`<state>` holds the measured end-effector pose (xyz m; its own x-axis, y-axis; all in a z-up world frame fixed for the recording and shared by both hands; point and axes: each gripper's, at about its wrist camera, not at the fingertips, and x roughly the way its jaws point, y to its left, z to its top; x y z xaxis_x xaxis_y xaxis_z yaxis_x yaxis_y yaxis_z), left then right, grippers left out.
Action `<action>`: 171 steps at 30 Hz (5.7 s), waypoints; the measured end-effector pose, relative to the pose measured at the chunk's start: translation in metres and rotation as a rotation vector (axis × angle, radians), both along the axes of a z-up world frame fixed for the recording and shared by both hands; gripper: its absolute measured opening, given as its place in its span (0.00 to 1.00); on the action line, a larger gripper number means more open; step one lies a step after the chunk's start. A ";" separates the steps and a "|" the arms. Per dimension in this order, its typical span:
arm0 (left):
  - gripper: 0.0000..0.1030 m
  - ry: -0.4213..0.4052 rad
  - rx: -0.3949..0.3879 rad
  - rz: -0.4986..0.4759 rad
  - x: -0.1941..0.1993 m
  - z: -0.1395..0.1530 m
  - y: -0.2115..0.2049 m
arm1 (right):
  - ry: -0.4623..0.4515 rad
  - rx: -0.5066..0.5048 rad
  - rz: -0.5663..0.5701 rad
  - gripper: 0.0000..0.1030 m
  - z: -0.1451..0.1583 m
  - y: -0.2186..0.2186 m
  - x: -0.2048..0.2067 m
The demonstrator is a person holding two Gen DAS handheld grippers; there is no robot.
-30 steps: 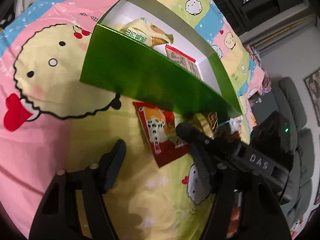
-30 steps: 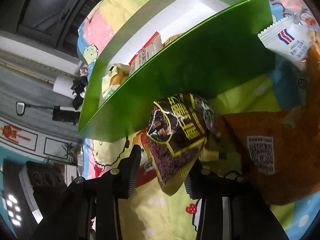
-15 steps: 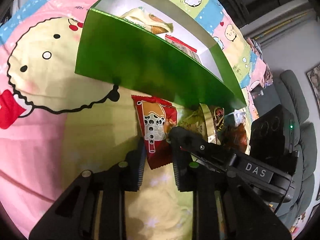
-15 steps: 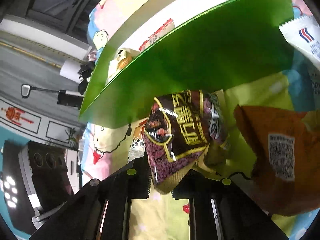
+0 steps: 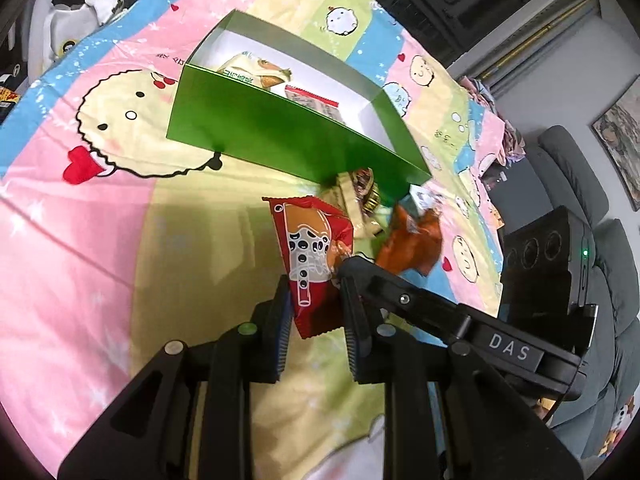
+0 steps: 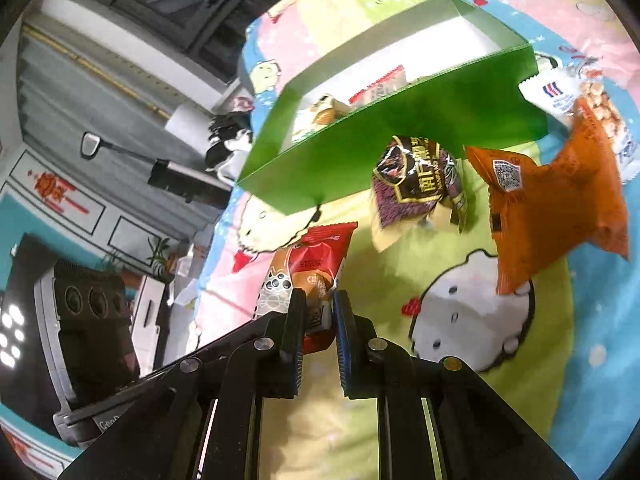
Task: Organize snacks
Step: 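Carry the red bag into the green box and open both grippers, then withdraw both grippers up and away from the green box, then move both grippers toward the dark gold-wrapped snack bag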
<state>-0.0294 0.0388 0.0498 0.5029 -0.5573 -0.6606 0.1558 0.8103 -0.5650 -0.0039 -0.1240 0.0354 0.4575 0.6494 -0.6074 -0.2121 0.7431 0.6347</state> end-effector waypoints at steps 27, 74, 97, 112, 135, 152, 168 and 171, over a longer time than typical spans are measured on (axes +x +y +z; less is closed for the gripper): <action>0.21 -0.132 0.034 -0.075 0.041 0.071 -0.034 | -0.173 0.071 -0.052 0.15 0.067 -0.045 0.020; 0.83 -0.036 0.039 0.126 0.108 0.059 0.021 | -0.092 -0.018 -0.153 0.52 0.054 -0.072 0.091; 0.99 -0.041 0.122 0.156 -0.010 0.051 0.012 | -0.214 -0.349 -0.138 0.79 0.062 -0.109 -0.040; 0.99 -0.084 0.292 0.166 -0.061 0.062 -0.019 | -0.296 -0.399 0.001 0.79 0.070 -0.076 -0.086; 0.99 -0.172 0.438 0.083 -0.078 0.077 -0.074 | -0.316 -0.418 0.005 0.79 0.071 -0.090 -0.102; 0.99 -0.196 0.485 0.060 -0.061 0.075 -0.088 | -0.307 -0.428 -0.015 0.79 0.068 -0.097 -0.094; 0.99 -0.118 0.421 0.062 -0.029 0.047 -0.078 | -0.246 -0.366 0.016 0.79 0.037 -0.092 -0.070; 0.99 -0.128 0.401 0.057 -0.021 0.045 -0.077 | -0.254 -0.353 0.033 0.79 0.033 -0.086 -0.063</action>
